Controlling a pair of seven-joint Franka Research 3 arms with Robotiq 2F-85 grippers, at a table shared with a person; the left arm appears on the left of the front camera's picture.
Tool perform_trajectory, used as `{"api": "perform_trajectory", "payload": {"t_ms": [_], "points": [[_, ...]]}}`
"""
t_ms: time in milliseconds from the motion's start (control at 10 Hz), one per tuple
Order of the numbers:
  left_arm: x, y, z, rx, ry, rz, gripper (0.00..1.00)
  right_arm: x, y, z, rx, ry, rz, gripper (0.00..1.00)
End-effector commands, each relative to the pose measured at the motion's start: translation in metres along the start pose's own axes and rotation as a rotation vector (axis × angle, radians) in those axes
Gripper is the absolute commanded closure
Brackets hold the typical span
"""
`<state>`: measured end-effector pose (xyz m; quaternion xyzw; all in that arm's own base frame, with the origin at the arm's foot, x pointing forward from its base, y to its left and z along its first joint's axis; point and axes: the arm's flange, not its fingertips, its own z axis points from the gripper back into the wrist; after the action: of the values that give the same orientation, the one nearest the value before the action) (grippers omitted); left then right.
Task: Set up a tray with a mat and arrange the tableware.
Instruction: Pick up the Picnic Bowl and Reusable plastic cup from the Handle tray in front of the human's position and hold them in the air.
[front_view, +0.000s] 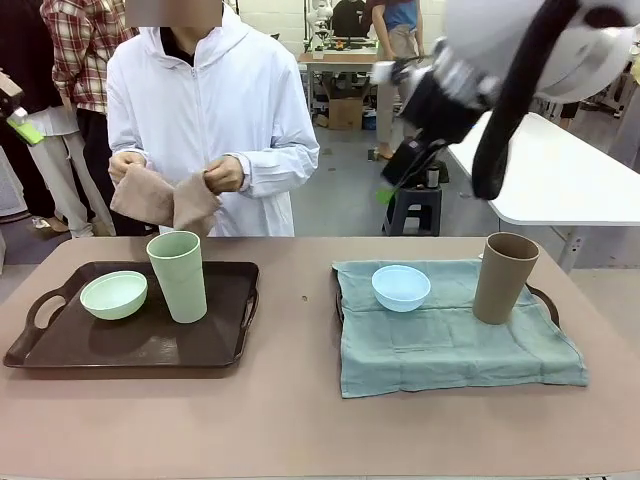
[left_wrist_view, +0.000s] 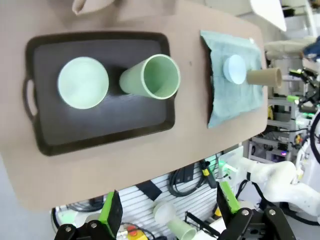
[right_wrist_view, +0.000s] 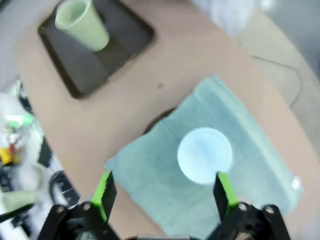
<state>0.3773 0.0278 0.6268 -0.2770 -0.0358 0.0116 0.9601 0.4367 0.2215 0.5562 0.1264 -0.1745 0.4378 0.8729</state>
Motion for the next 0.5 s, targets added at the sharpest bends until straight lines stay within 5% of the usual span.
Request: {"api": "perform_trajectory", "payload": {"t_ms": [0, 400], "points": [[0.012, 0.007, 0.001, 0.059, 0.058, 0.084, 0.00, 0.004, 0.006, -0.023, -0.004, 0.005, 0.125, 0.00], [0.032, 0.008, -0.007, 0.116, 0.082, 0.107, 0.00, 0.010, -0.012, -0.026, 0.053, -0.022, 0.056, 0.00]]}}
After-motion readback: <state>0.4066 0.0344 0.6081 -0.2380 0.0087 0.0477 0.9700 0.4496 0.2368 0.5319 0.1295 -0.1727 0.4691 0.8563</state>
